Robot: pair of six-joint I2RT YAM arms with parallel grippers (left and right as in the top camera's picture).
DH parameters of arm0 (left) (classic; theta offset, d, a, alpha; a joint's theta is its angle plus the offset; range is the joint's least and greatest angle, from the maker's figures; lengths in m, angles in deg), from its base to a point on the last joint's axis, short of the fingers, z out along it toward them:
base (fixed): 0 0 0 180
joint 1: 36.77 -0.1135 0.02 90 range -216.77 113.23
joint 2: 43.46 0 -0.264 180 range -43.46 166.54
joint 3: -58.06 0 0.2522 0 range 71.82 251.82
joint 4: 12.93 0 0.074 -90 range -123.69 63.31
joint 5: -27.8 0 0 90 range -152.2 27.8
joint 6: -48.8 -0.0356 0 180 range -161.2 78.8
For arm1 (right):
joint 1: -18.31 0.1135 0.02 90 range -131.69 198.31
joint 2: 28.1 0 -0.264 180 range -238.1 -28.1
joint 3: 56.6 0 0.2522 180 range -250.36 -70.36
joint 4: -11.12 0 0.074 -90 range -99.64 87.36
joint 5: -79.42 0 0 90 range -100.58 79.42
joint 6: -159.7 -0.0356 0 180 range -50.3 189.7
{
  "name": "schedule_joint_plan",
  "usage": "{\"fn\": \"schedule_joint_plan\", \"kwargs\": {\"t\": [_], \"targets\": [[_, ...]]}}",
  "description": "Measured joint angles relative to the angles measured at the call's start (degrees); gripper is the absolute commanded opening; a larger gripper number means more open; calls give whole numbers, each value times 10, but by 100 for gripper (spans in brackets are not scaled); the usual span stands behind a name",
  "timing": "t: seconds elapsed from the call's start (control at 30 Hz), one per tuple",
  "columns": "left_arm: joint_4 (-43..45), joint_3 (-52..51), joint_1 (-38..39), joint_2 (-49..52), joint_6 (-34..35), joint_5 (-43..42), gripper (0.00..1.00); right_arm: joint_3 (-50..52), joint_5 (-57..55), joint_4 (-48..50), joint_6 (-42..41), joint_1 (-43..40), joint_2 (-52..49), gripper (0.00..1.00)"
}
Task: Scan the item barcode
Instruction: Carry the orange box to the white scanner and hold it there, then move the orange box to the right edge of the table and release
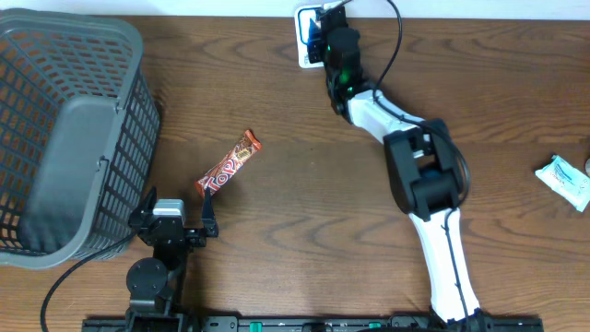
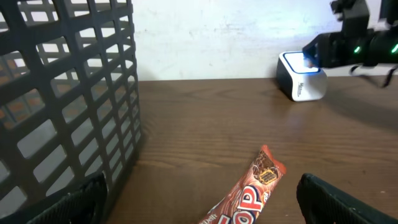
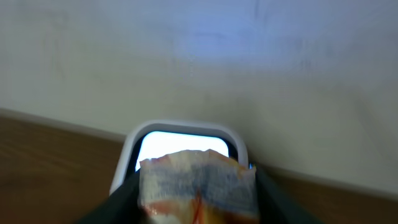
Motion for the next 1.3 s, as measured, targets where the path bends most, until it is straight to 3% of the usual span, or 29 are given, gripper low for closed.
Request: {"fn": "schedule_joint_plan", "kwargs": {"t": [0.27,0.43,0.5,0.57,0.87,0.97,1.0,1.07,1.3], "targets": [[-1,0,0,0,0,0,98,5,-10,-393,11,-29,205,41],[-1,0,0,0,0,0,98,-3,-64,-629,16,-90,328,47],[0,0,0,0,0,0,98,-5,-91,-726,17,-124,354,52],[0,0,0,0,0,0,98,-5,-113,-794,21,-163,361,51],[0,0,0,0,0,0,98,9,-140,-791,-33,-344,298,52],[0,0,0,0,0,0,98,9,-141,-770,-43,-398,258,44],[0,0,0,0,0,0,98,10,-140,-769,-47,-415,243,58],[0,0,0,0,0,0,98,12,-140,-773,-50,-440,221,99],[0,0,0,0,0,0,98,16,-63,-771,-54,-483,210,99]]}}
